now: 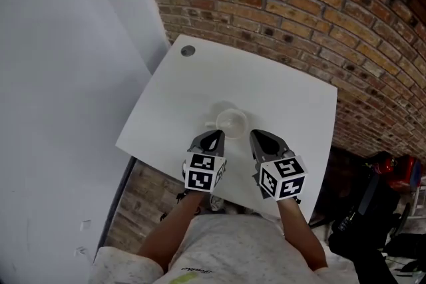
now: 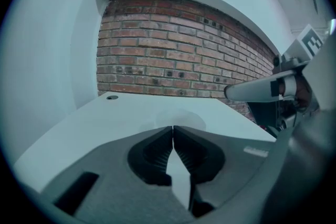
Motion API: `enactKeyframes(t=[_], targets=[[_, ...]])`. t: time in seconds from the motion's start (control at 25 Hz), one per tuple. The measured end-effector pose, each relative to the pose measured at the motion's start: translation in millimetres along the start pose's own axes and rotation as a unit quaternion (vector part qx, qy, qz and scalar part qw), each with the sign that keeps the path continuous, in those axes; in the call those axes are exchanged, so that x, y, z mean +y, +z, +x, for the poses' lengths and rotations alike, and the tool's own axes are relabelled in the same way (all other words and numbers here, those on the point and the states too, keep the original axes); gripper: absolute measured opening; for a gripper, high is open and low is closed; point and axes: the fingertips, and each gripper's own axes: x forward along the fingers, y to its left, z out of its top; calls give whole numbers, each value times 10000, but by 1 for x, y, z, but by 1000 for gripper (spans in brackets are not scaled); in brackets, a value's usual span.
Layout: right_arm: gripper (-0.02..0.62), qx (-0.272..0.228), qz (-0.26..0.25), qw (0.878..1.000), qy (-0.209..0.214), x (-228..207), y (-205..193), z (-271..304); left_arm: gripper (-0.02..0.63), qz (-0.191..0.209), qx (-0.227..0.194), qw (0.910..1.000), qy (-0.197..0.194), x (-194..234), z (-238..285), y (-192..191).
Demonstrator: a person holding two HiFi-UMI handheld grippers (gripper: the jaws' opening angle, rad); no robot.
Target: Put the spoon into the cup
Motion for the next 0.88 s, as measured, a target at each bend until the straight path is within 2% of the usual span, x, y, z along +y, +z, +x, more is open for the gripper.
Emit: enactKeyframes(t=[0.36, 0.68, 0.88], targets=[[8, 70, -119, 9993, 357, -7, 0, -7, 12, -112, -44, 9994, 331, -4, 3, -1], [8, 114, -170, 9979, 618, -6, -4, -12, 63, -335, -104, 9981, 511, -6, -7, -3], [8, 91, -215, 9968, 758, -3, -5, -17, 64, -349, -239, 9969, 662, -9, -18, 1]])
